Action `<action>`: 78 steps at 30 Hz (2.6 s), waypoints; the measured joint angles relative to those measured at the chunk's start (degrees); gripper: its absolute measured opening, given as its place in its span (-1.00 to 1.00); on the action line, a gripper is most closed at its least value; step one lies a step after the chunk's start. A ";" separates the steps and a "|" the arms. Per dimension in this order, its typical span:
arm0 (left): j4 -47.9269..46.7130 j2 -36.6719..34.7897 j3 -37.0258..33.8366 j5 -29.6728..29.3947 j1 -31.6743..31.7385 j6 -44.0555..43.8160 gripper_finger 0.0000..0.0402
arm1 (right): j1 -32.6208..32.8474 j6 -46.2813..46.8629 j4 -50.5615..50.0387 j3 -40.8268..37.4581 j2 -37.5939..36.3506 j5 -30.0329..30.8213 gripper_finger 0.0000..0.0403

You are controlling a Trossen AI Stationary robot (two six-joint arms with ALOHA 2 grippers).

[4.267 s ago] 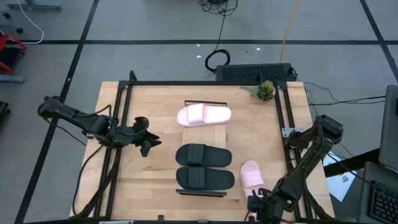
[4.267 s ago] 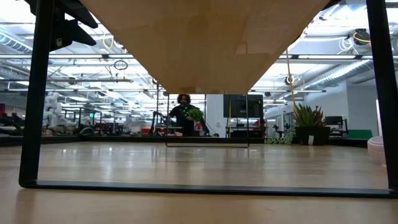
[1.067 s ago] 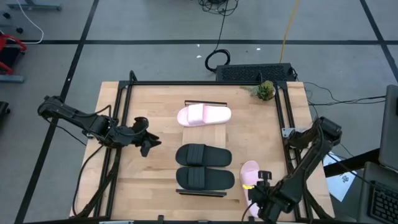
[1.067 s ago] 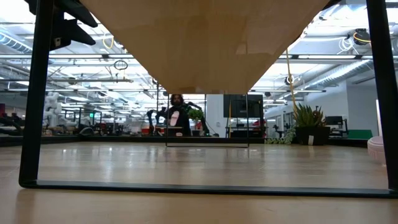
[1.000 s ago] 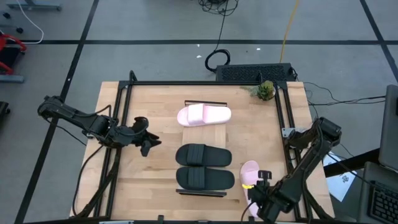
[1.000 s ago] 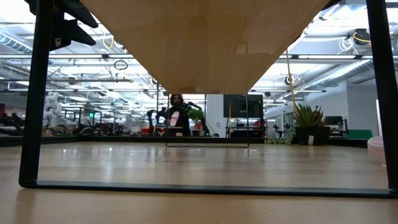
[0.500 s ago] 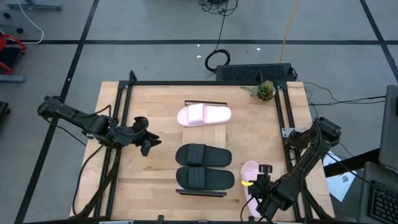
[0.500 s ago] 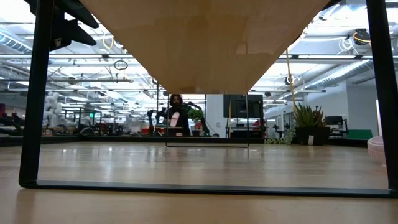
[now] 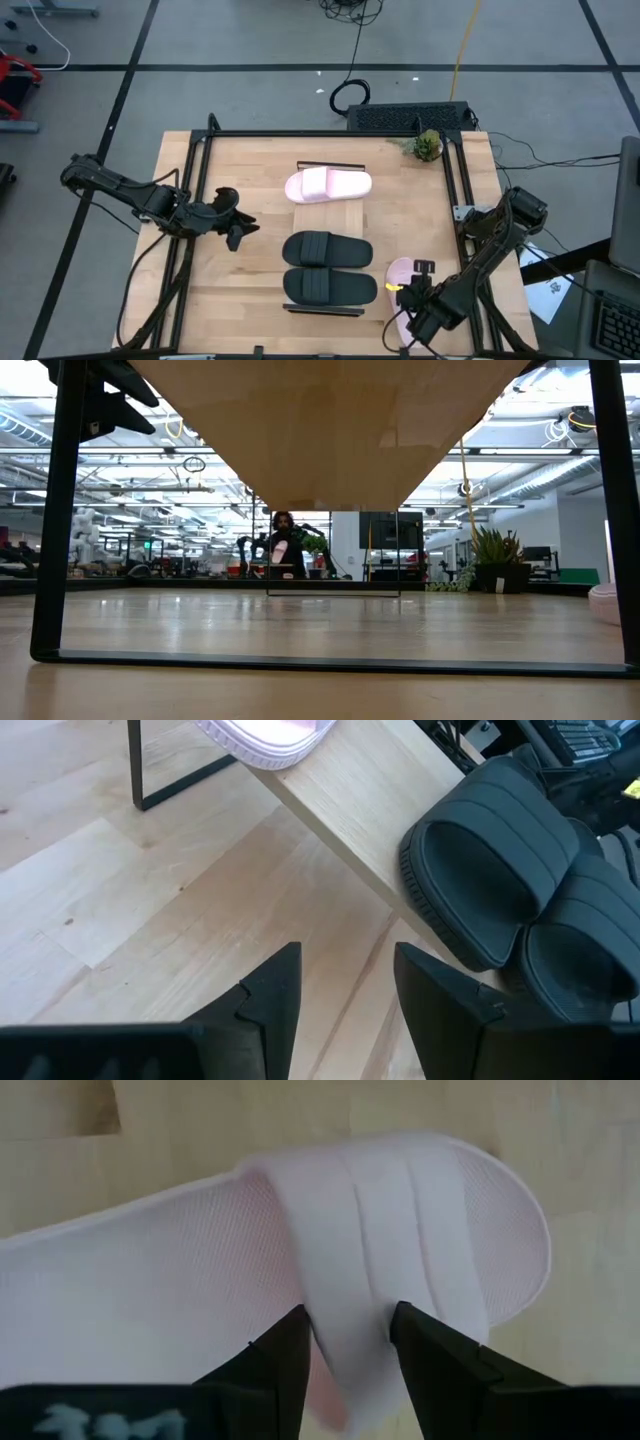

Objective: Pick and place slides into the shelf
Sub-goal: Put the pink slipper on the shelf

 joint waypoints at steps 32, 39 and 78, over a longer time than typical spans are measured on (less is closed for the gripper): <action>0.02 -0.01 0.00 -3.09 0.02 7.29 -0.20 | -2.00 5.19 -4.12 -5.17 0.13 10.66 -0.33; 0.04 0.00 0.00 -4.45 0.01 10.15 -0.20 | -4.05 3.17 -3.03 -5.17 0.11 6.91 -0.33; 0.04 0.00 0.00 -6.47 0.02 12.96 -0.20 | -4.31 1.62 0.43 -5.19 0.11 7.89 -0.34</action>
